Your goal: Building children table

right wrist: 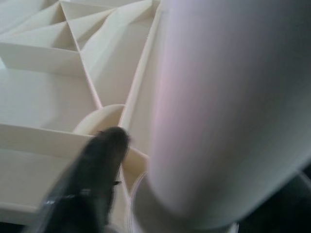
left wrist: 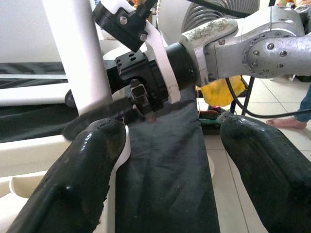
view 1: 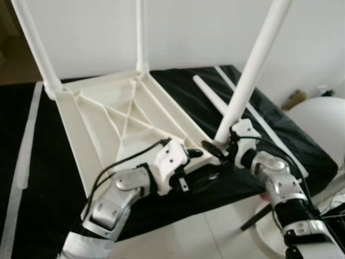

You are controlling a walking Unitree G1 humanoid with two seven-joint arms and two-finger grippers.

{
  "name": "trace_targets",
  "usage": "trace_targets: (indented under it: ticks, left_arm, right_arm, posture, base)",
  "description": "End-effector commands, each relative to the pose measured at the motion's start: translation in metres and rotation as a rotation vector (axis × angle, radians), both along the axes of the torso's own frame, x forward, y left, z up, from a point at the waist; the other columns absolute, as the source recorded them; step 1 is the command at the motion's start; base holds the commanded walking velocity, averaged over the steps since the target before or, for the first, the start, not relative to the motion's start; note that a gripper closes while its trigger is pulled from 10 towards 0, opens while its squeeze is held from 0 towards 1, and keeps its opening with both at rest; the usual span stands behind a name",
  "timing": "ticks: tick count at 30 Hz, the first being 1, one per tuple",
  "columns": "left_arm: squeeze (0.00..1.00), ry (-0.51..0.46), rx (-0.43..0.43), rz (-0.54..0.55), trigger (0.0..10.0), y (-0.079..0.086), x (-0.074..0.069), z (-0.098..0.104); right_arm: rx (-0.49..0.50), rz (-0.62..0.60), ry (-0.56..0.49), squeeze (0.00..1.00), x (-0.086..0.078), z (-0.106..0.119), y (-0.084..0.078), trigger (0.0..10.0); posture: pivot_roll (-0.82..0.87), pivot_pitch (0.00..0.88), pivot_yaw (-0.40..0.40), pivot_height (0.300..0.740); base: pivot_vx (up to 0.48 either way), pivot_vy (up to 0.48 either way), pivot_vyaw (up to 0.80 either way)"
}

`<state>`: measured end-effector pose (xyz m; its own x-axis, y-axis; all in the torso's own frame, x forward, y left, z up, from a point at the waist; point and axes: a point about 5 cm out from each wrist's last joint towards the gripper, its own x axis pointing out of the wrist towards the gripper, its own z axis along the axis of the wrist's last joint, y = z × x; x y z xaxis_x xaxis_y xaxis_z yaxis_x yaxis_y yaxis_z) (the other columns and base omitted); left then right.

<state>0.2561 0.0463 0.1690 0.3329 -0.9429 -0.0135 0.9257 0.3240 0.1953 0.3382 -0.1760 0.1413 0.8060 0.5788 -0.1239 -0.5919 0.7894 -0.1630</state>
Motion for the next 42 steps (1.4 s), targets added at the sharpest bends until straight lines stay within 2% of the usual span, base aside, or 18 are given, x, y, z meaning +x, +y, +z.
trace_targets:
  ticks: [1, 7, 8, 9, 10, 11, 17, 23, 28, 35, 36, 37, 38, 39, 40, 41, 42]
  left_arm:
    - [0.0, 0.0, 0.015, -0.007, 10.0, -0.002, 0.0, 0.0]
    - [0.0, 0.001, 0.012, 0.008, 10.0, -0.002, 0.001, 0.0]
    - [0.0, 0.003, 0.009, 0.009, 10.0, -0.002, 0.001, 0.0]
    - [0.0, 0.005, 0.005, 0.01, 10.0, -0.002, 0.002, 0.001]
    - [0.0, 0.005, 0.005, 0.01, 10.0, -0.002, 0.002, 0.001]
    - [0.0, 0.003, 0.005, 0.01, 10.0, -0.003, 0.003, 0.002]
    - [0.0, -0.028, 0.011, 0.003, 10.0, -0.006, 0.006, 0.002]
    - [0.0, -0.019, 0.002, -0.013, 10.0, -0.008, 0.004, 0.003]
    - [0.0, -0.015, 0.008, -0.01, 10.0, -0.007, 0.006, 0.003]
    - [0.0, -0.019, 0.01, -0.009, 10.0, -0.007, 0.006, 0.003]
    - [0.0, -0.031, 0.016, 0.005, 10.0, -0.007, 0.006, 0.002]
    - [0.0, -0.03, 0.014, 0.02, 10.0, -0.006, 0.006, 0.002]
    - [0.0, -0.03, 0.014, 0.02, 10.0, -0.006, 0.006, 0.002]
    - [0.0, -0.025, 0.014, 0.032, 10.0, -0.006, 0.006, 0.001]
    - [0.0, -0.025, 0.014, 0.032, 10.0, -0.006, 0.006, 0.001]
    - [0.0, -0.034, 0.016, 0.045, 10.0, -0.005, 0.006, 0.001]
    - [0.0, -0.034, 0.016, 0.045, 10.0, -0.005, 0.006, 0.001]
  right_arm:
    - [-0.023, 0.035, 0.012, 0.0, -0.001, -0.003, 0.002, 0.0]
    - [-0.021, 0.031, 0.014, 0.0, -0.004, -0.007, -0.001, 0.0]
    - [-0.013, 0.027, 0.014, 0.0, -0.005, -0.008, -0.002, 0.7]
    - [-0.007, 0.022, 0.015, 0.0, -0.005, -0.008, -0.002, 4.2]
    - [-0.007, 0.022, 0.015, 0.0, -0.005, -0.008, -0.002, 4.2]
    - [0.002, 0.016, 0.012, 0.0, -0.007, -0.007, -0.002, 10.0]
    - [0.059, -0.042, 0.007, 0.0, -0.011, -0.008, -0.003, 10.0]
    - [0.109, -0.122, -0.012, 0.0, -0.015, -0.006, 0.001, 10.0]
    - [0.15, -0.283, 0.01, 0.0, -0.014, -0.009, -0.003, 10.0]
    - [0.157, -0.3, 0.012, 0.0, -0.015, -0.01, -0.003, 10.0]
    - [0.174, -0.335, 0.018, 0.0, -0.015, -0.012, -0.004, 10.0]
    - [0.195, -0.422, 0.031, 0.0, -0.018, -0.015, -0.006, 10.0]
    - [0.195, -0.422, 0.031, 0.0, -0.018, -0.015, -0.006, 10.0]
    - [0.213, -0.492, 0.041, 0.0, -0.02, -0.017, -0.007, 10.0]
    - [0.213, -0.492, 0.041, 0.0, -0.02, -0.017, -0.007, 10.0]
    - [0.231, -0.573, 0.047, 0.0, -0.025, -0.021, -0.004, 10.0]
    - [0.231, -0.573, 0.047, 0.0, -0.025, -0.021, -0.004, 10.0]
  posture:
    - [-0.04, 0.033, -0.04, 0.74]
    - [-0.04, 0.032, -0.045, 0.74]
    - [-0.05, 0.035, -0.046, 0.74]
    - [-0.05, 0.035, -0.046, 0.74]
    - [-0.05, 0.035, -0.046, 0.74]
    - [-0.05, 0.035, -0.045, 0.74]
    - [-0.07, 0.035, -0.033, 0.74]
    - [-0.08, 0.036, -0.024, 0.74]
    - [-0.07, 0.042, -0.025, 0.74]
    - [-0.08, 0.044, -0.022, 0.74]
    - [-0.07, 0.051, -0.023, 0.74]
    - [-0.07, 0.071, -0.018, 0.74]
    - [-0.07, 0.071, -0.018, 0.74]
    - [-0.07, 0.073, -0.018, 0.74]
    - [-0.07, 0.073, -0.018, 0.74]
    - [-0.07, 0.072, -0.02, 0.74]
    - [-0.07, 0.072, -0.02, 0.74]
  base:
    - [0.0, 0.0, 0.0]
    - [0.0, 0.0, 0.0]
    - [0.0, 0.0, 0.0]
    - [0.0, 0.0, 0.0]
    - [0.0, 0.0, 0.0]
    - [0.0, 0.0, 0.0]
    - [0.0, 0.0, 0.0]
    - [0.0, 0.0, 0.0]
    - [0.0, 0.0, 0.0]
    - [0.0, 0.0, 0.0]
    - [0.0, 0.0, 0.0]
    - [0.0, 0.0, 0.0]
    - [0.0, 0.0, 0.0]
    - [0.0, 0.0, 0.0]
    - [0.0, 0.0, 0.0]
    - [0.0, 0.0, 0.0]
    - [0.0, 0.0, 0.0]
